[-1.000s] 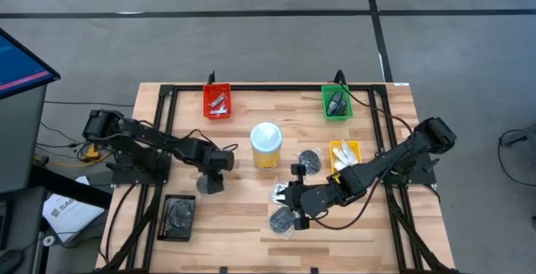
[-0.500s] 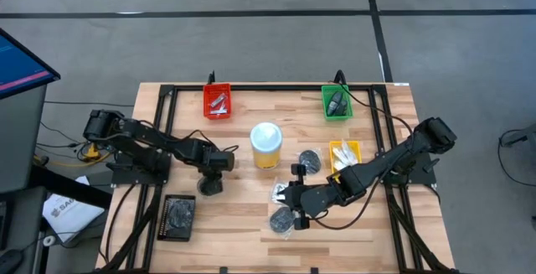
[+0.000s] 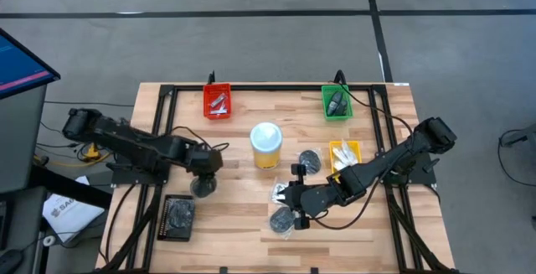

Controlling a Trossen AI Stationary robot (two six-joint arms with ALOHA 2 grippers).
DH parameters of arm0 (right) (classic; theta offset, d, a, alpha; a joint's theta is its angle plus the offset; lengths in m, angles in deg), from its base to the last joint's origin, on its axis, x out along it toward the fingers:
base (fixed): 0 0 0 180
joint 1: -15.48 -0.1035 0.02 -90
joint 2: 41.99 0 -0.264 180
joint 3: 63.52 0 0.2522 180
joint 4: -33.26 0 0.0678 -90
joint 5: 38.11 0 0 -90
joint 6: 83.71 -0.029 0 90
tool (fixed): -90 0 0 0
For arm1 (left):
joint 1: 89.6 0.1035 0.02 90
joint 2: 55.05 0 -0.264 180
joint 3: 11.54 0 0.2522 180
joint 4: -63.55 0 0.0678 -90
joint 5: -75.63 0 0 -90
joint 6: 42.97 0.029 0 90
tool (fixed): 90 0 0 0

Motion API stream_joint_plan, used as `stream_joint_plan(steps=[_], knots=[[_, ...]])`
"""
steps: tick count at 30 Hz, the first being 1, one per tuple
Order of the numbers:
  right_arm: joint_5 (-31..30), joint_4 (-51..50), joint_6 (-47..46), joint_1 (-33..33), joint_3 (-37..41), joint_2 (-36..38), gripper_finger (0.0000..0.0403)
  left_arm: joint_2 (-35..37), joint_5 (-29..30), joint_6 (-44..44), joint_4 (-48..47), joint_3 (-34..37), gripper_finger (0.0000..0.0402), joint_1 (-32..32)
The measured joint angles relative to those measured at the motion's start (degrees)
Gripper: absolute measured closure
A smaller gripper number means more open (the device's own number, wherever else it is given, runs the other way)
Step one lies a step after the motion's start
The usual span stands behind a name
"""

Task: Pick & Place Travel size toiletries
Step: Put the black hairbrush into the black bin

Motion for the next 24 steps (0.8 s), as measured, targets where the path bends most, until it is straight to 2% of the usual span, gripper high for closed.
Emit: stream_joint_plan(steps=[10, 24], knots=[[0.0, 0.1, 0.0, 0.5, 0.0, 0.0, 0.0335, 11.3, -0.5, -14.6, -5.7, 0.0, 0.0401, -8.6], [0.0, 0.2, 0.0, 0.8, 0.0, 0.0, 0.0335, 12.4, -0.9, -35.9, -9.0, 0.0, 0.0401, -23.7]])
